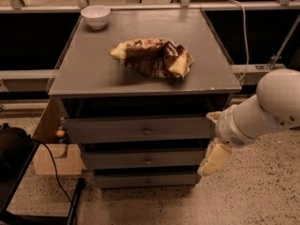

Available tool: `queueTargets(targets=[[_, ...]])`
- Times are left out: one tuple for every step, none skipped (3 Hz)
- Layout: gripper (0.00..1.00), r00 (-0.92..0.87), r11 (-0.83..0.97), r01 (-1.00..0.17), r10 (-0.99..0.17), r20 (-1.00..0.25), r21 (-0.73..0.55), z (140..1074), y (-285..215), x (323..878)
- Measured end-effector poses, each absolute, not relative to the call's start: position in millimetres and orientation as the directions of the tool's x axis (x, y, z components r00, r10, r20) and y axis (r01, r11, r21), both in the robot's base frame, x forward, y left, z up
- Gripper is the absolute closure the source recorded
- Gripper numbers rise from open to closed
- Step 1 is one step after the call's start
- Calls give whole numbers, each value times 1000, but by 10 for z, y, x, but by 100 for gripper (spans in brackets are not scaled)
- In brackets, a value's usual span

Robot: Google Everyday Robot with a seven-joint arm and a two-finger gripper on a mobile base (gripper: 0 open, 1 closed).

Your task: Open top drawer

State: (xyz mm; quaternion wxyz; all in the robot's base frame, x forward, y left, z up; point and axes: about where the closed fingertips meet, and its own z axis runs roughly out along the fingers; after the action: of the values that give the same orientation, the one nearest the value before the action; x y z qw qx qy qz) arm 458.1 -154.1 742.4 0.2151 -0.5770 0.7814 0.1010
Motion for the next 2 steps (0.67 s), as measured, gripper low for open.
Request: queueTargets(targets=[[0, -177, 291, -946, -834, -523, -143, 7301, -1406, 4689], [0, -117, 256, -951, -818, -563, -175, 7198, -1293, 4821]])
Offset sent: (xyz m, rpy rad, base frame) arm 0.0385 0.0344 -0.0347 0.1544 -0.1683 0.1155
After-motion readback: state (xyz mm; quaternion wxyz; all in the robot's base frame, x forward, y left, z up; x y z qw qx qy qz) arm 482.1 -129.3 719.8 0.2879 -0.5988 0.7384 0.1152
